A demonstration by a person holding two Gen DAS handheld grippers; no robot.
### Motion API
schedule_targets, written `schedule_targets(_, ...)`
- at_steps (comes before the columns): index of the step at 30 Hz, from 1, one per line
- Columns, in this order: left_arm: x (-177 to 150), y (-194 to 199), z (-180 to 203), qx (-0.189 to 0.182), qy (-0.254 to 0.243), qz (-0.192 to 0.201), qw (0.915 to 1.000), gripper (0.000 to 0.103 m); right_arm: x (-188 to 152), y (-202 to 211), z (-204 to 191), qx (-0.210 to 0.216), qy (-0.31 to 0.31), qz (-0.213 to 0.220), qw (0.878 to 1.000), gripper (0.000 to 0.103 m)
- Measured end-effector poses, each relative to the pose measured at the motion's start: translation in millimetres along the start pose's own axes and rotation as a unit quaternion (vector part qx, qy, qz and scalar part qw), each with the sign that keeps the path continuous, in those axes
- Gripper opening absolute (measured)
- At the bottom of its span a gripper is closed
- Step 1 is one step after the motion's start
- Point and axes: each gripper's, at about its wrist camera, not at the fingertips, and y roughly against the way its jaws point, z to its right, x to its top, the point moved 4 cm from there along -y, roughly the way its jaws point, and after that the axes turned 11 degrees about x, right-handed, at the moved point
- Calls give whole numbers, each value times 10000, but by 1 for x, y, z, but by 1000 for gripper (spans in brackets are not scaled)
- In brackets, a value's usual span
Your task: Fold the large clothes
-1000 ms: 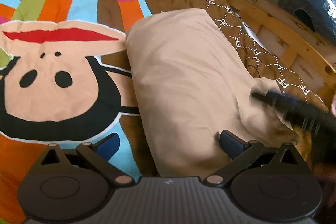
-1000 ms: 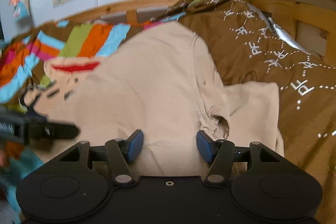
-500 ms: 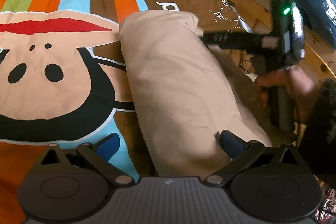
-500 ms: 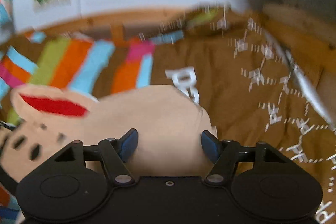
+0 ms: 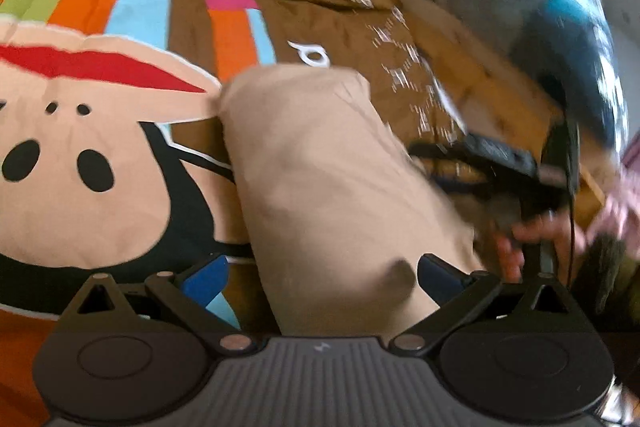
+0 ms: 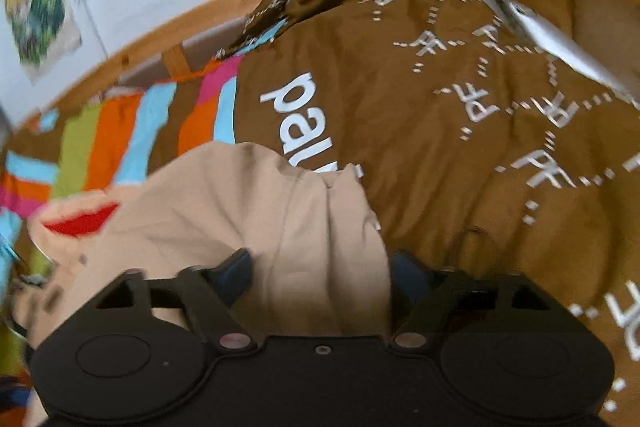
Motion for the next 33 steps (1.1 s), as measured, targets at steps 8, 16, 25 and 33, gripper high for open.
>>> schedule_targets(8,15,-43,-15,-552,350,-773,9949,102,9,-4,25,1238,-745,-784,9864,102)
schedule_targets(16,11,-61,-10,-681,290,-1248,9894,103,10,-26,14,1476,-536,-1641,9739,102)
schedule_targets(25,12,-62,-8,-589,150,-1271,9900,103,5,-21,8,1732,105,-2582,9504,102)
schedule_targets(33,13,-62,12,-407,-312,-1289,9903,92,-5,-25,6,1685,-122,-2216,9604,102)
